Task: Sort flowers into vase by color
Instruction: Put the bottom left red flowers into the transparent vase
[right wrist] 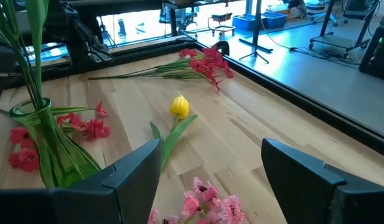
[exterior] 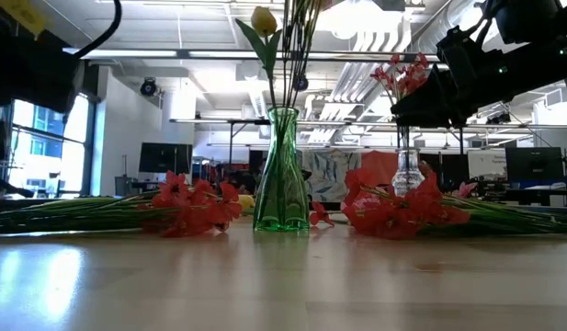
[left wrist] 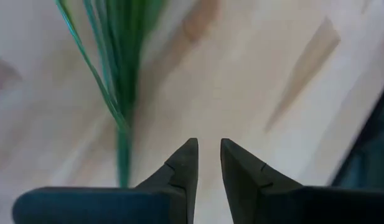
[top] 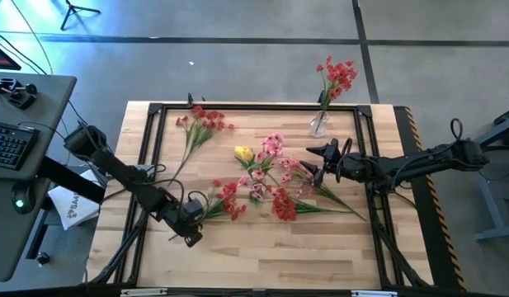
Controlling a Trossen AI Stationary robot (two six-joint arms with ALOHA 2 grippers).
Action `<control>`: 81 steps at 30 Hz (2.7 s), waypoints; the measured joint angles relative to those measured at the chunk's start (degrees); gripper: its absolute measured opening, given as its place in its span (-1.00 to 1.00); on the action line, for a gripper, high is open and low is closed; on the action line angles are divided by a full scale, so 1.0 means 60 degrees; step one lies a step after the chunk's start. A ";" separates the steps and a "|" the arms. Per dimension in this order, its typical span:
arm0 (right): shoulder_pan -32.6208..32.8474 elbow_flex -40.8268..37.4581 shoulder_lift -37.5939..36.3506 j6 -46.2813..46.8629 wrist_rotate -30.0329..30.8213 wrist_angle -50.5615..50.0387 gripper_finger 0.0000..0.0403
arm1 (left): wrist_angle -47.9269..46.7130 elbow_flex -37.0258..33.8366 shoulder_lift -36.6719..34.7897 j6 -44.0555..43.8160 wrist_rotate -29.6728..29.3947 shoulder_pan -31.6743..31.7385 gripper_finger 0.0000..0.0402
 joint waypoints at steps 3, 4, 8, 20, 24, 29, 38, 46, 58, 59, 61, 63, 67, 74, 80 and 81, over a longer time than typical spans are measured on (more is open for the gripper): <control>0.0000 0.0000 0.0000 -0.0006 0.0004 -0.0002 0.34 | -0.0040 0.0000 0.0000 0.0302 0.0125 0.0295 -0.65; 0.0000 0.0000 0.0002 -0.0028 0.0007 -0.0002 0.34 | -0.0147 0.0000 0.0000 0.0365 0.0635 0.0416 -0.63; 0.0000 0.0000 0.0001 -0.0380 0.0012 -0.0004 0.34 | -0.0916 -0.0011 0.0000 0.0065 0.3242 0.0799 -0.50; 0.0000 0.0000 0.0000 -0.0680 0.0018 -0.0091 0.34 | -0.0962 -0.0015 0.0000 0.2235 0.1908 0.0905 -0.45; 0.0000 0.0000 0.0000 -0.0680 0.0018 -0.0146 0.34 | -0.0884 -0.0015 0.0000 0.2804 0.0464 0.0905 -0.45; 0.0000 -0.0004 0.0001 -0.0659 0.0018 -0.0292 0.34 | -0.1167 -0.0011 0.0000 0.3126 0.0368 0.0905 -0.45; 0.0000 -0.0004 0.0004 -0.0498 0.0017 -0.0476 0.34 | -0.1841 0.0022 0.0249 0.3119 0.0735 0.0909 -0.57; 0.0000 -0.0004 0.0004 -0.0498 0.0015 -0.0441 0.34 | -0.2886 0.0408 0.0277 0.1972 0.3384 0.0852 -0.71; 0.0000 -0.0004 0.0004 -0.0421 0.0015 -0.0444 0.34 | -0.1744 -0.0036 0.0386 0.1448 0.1356 0.0070 -0.76; 0.0000 -0.0004 0.0004 -0.0421 0.0015 -0.0446 0.34 | -0.1742 -0.0035 0.0449 0.1525 0.1270 0.0067 -0.76; -0.0001 -0.0004 0.0004 -0.0423 0.0017 -0.0447 0.34 | -0.1749 -0.0013 0.0586 0.1622 0.1140 0.0060 -0.78; 0.0000 -0.0004 0.0004 -0.0424 0.0017 -0.0455 0.34 | -0.1782 -0.0004 0.0733 0.1625 0.1067 0.0064 -0.84; -0.0002 -0.0007 0.0004 -0.0420 0.0015 -0.0537 0.34 | -0.1912 -0.0009 0.0813 0.1078 0.0771 0.0086 -0.97; -0.0004 -0.0007 0.0004 -0.0163 0.0007 -0.0576 0.34 | -0.2075 -0.0071 0.0018 -0.0432 -0.1956 -0.0040 -0.99; 0.0011 -0.0011 0.0004 -0.0249 -0.1836 -0.0308 0.34 | -0.2843 0.0604 -0.1545 0.0303 -0.5692 -0.0383 -1.00; 0.0037 -0.0011 0.0004 -0.0258 -0.2174 -0.0171 0.34 | -0.2960 0.0767 -0.1846 0.0730 -0.6421 -0.0405 -1.00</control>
